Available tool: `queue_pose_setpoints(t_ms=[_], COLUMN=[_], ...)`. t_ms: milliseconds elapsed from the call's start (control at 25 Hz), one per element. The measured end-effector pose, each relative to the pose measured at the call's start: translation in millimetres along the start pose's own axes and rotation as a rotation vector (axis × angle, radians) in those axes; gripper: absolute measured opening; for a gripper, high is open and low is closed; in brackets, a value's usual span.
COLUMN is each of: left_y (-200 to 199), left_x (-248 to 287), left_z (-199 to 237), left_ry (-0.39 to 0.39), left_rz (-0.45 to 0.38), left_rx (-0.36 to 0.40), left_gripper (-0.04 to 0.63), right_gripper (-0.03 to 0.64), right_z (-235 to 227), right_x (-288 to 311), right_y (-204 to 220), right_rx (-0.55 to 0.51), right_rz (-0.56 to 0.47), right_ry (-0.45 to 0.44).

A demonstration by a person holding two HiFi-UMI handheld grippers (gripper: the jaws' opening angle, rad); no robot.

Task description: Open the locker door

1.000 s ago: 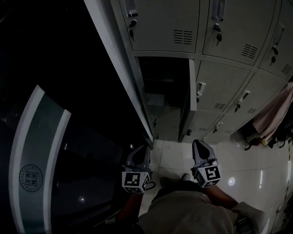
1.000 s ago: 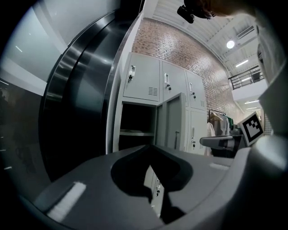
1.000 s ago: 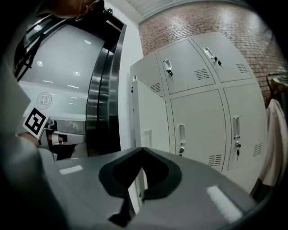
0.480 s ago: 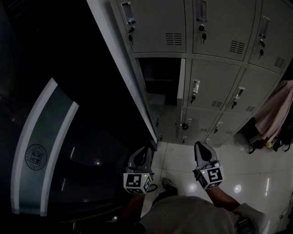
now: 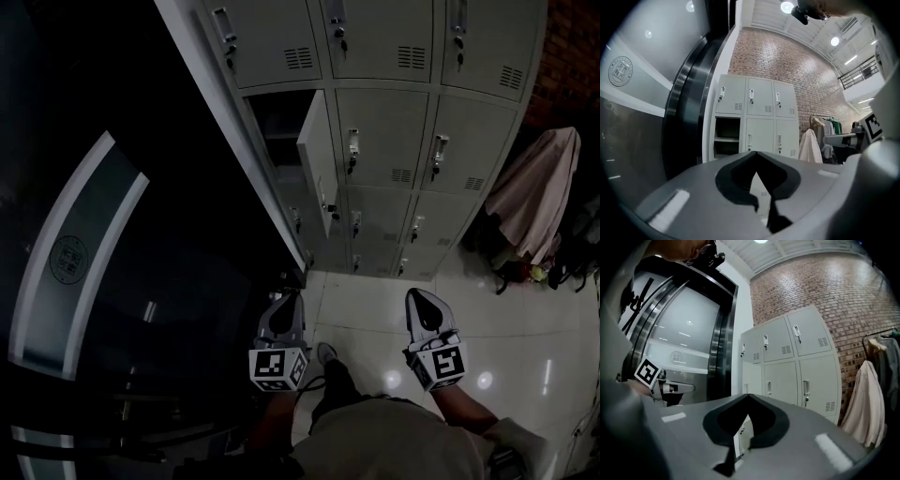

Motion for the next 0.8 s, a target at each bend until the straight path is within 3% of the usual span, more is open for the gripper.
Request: queue_pose_setpoints(t_ms=[120,280,360,480,800], left_y=[-17,-40,-50,-64,-102], left_x=[-26,-61,-76,-93,-114], left_z=[-28,-60,-74,-88,-109], left_ry=[0.003,-0.003,-0.007,0.001,0.053], left_rz=[-0.005,-0.010,-0.011,-0.008,-0.029], left_rx=[0.010,0.025,0.028,0.025,0.031], left_gripper=[0.058,0.058,0.058,0.058,0.058], right_gripper=[0.000,0.000,0.000,0.000,0.000], right_z=[6,14,21,34,56], right_x=[-32,-62,-81,-107,-137], right_y=[-17,-28,-37,-55,-85], right_rx=[0.002,0.002,0.007,0.038,0.021], right_rz=[0.008,-0.156,-0.133,-0.012,-0.079], right_ry=[-0.027,-0.088,-0.103,-0.095,-0.094])
Point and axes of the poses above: the fingertips, and each gripper's own axes: x forward along the fingers, z to its left, y out of its underside, the point moved 10 cm from there along -x, backward along the fingers, and after that the axes turned 15 degrees about -z, right-handed, at the moved point
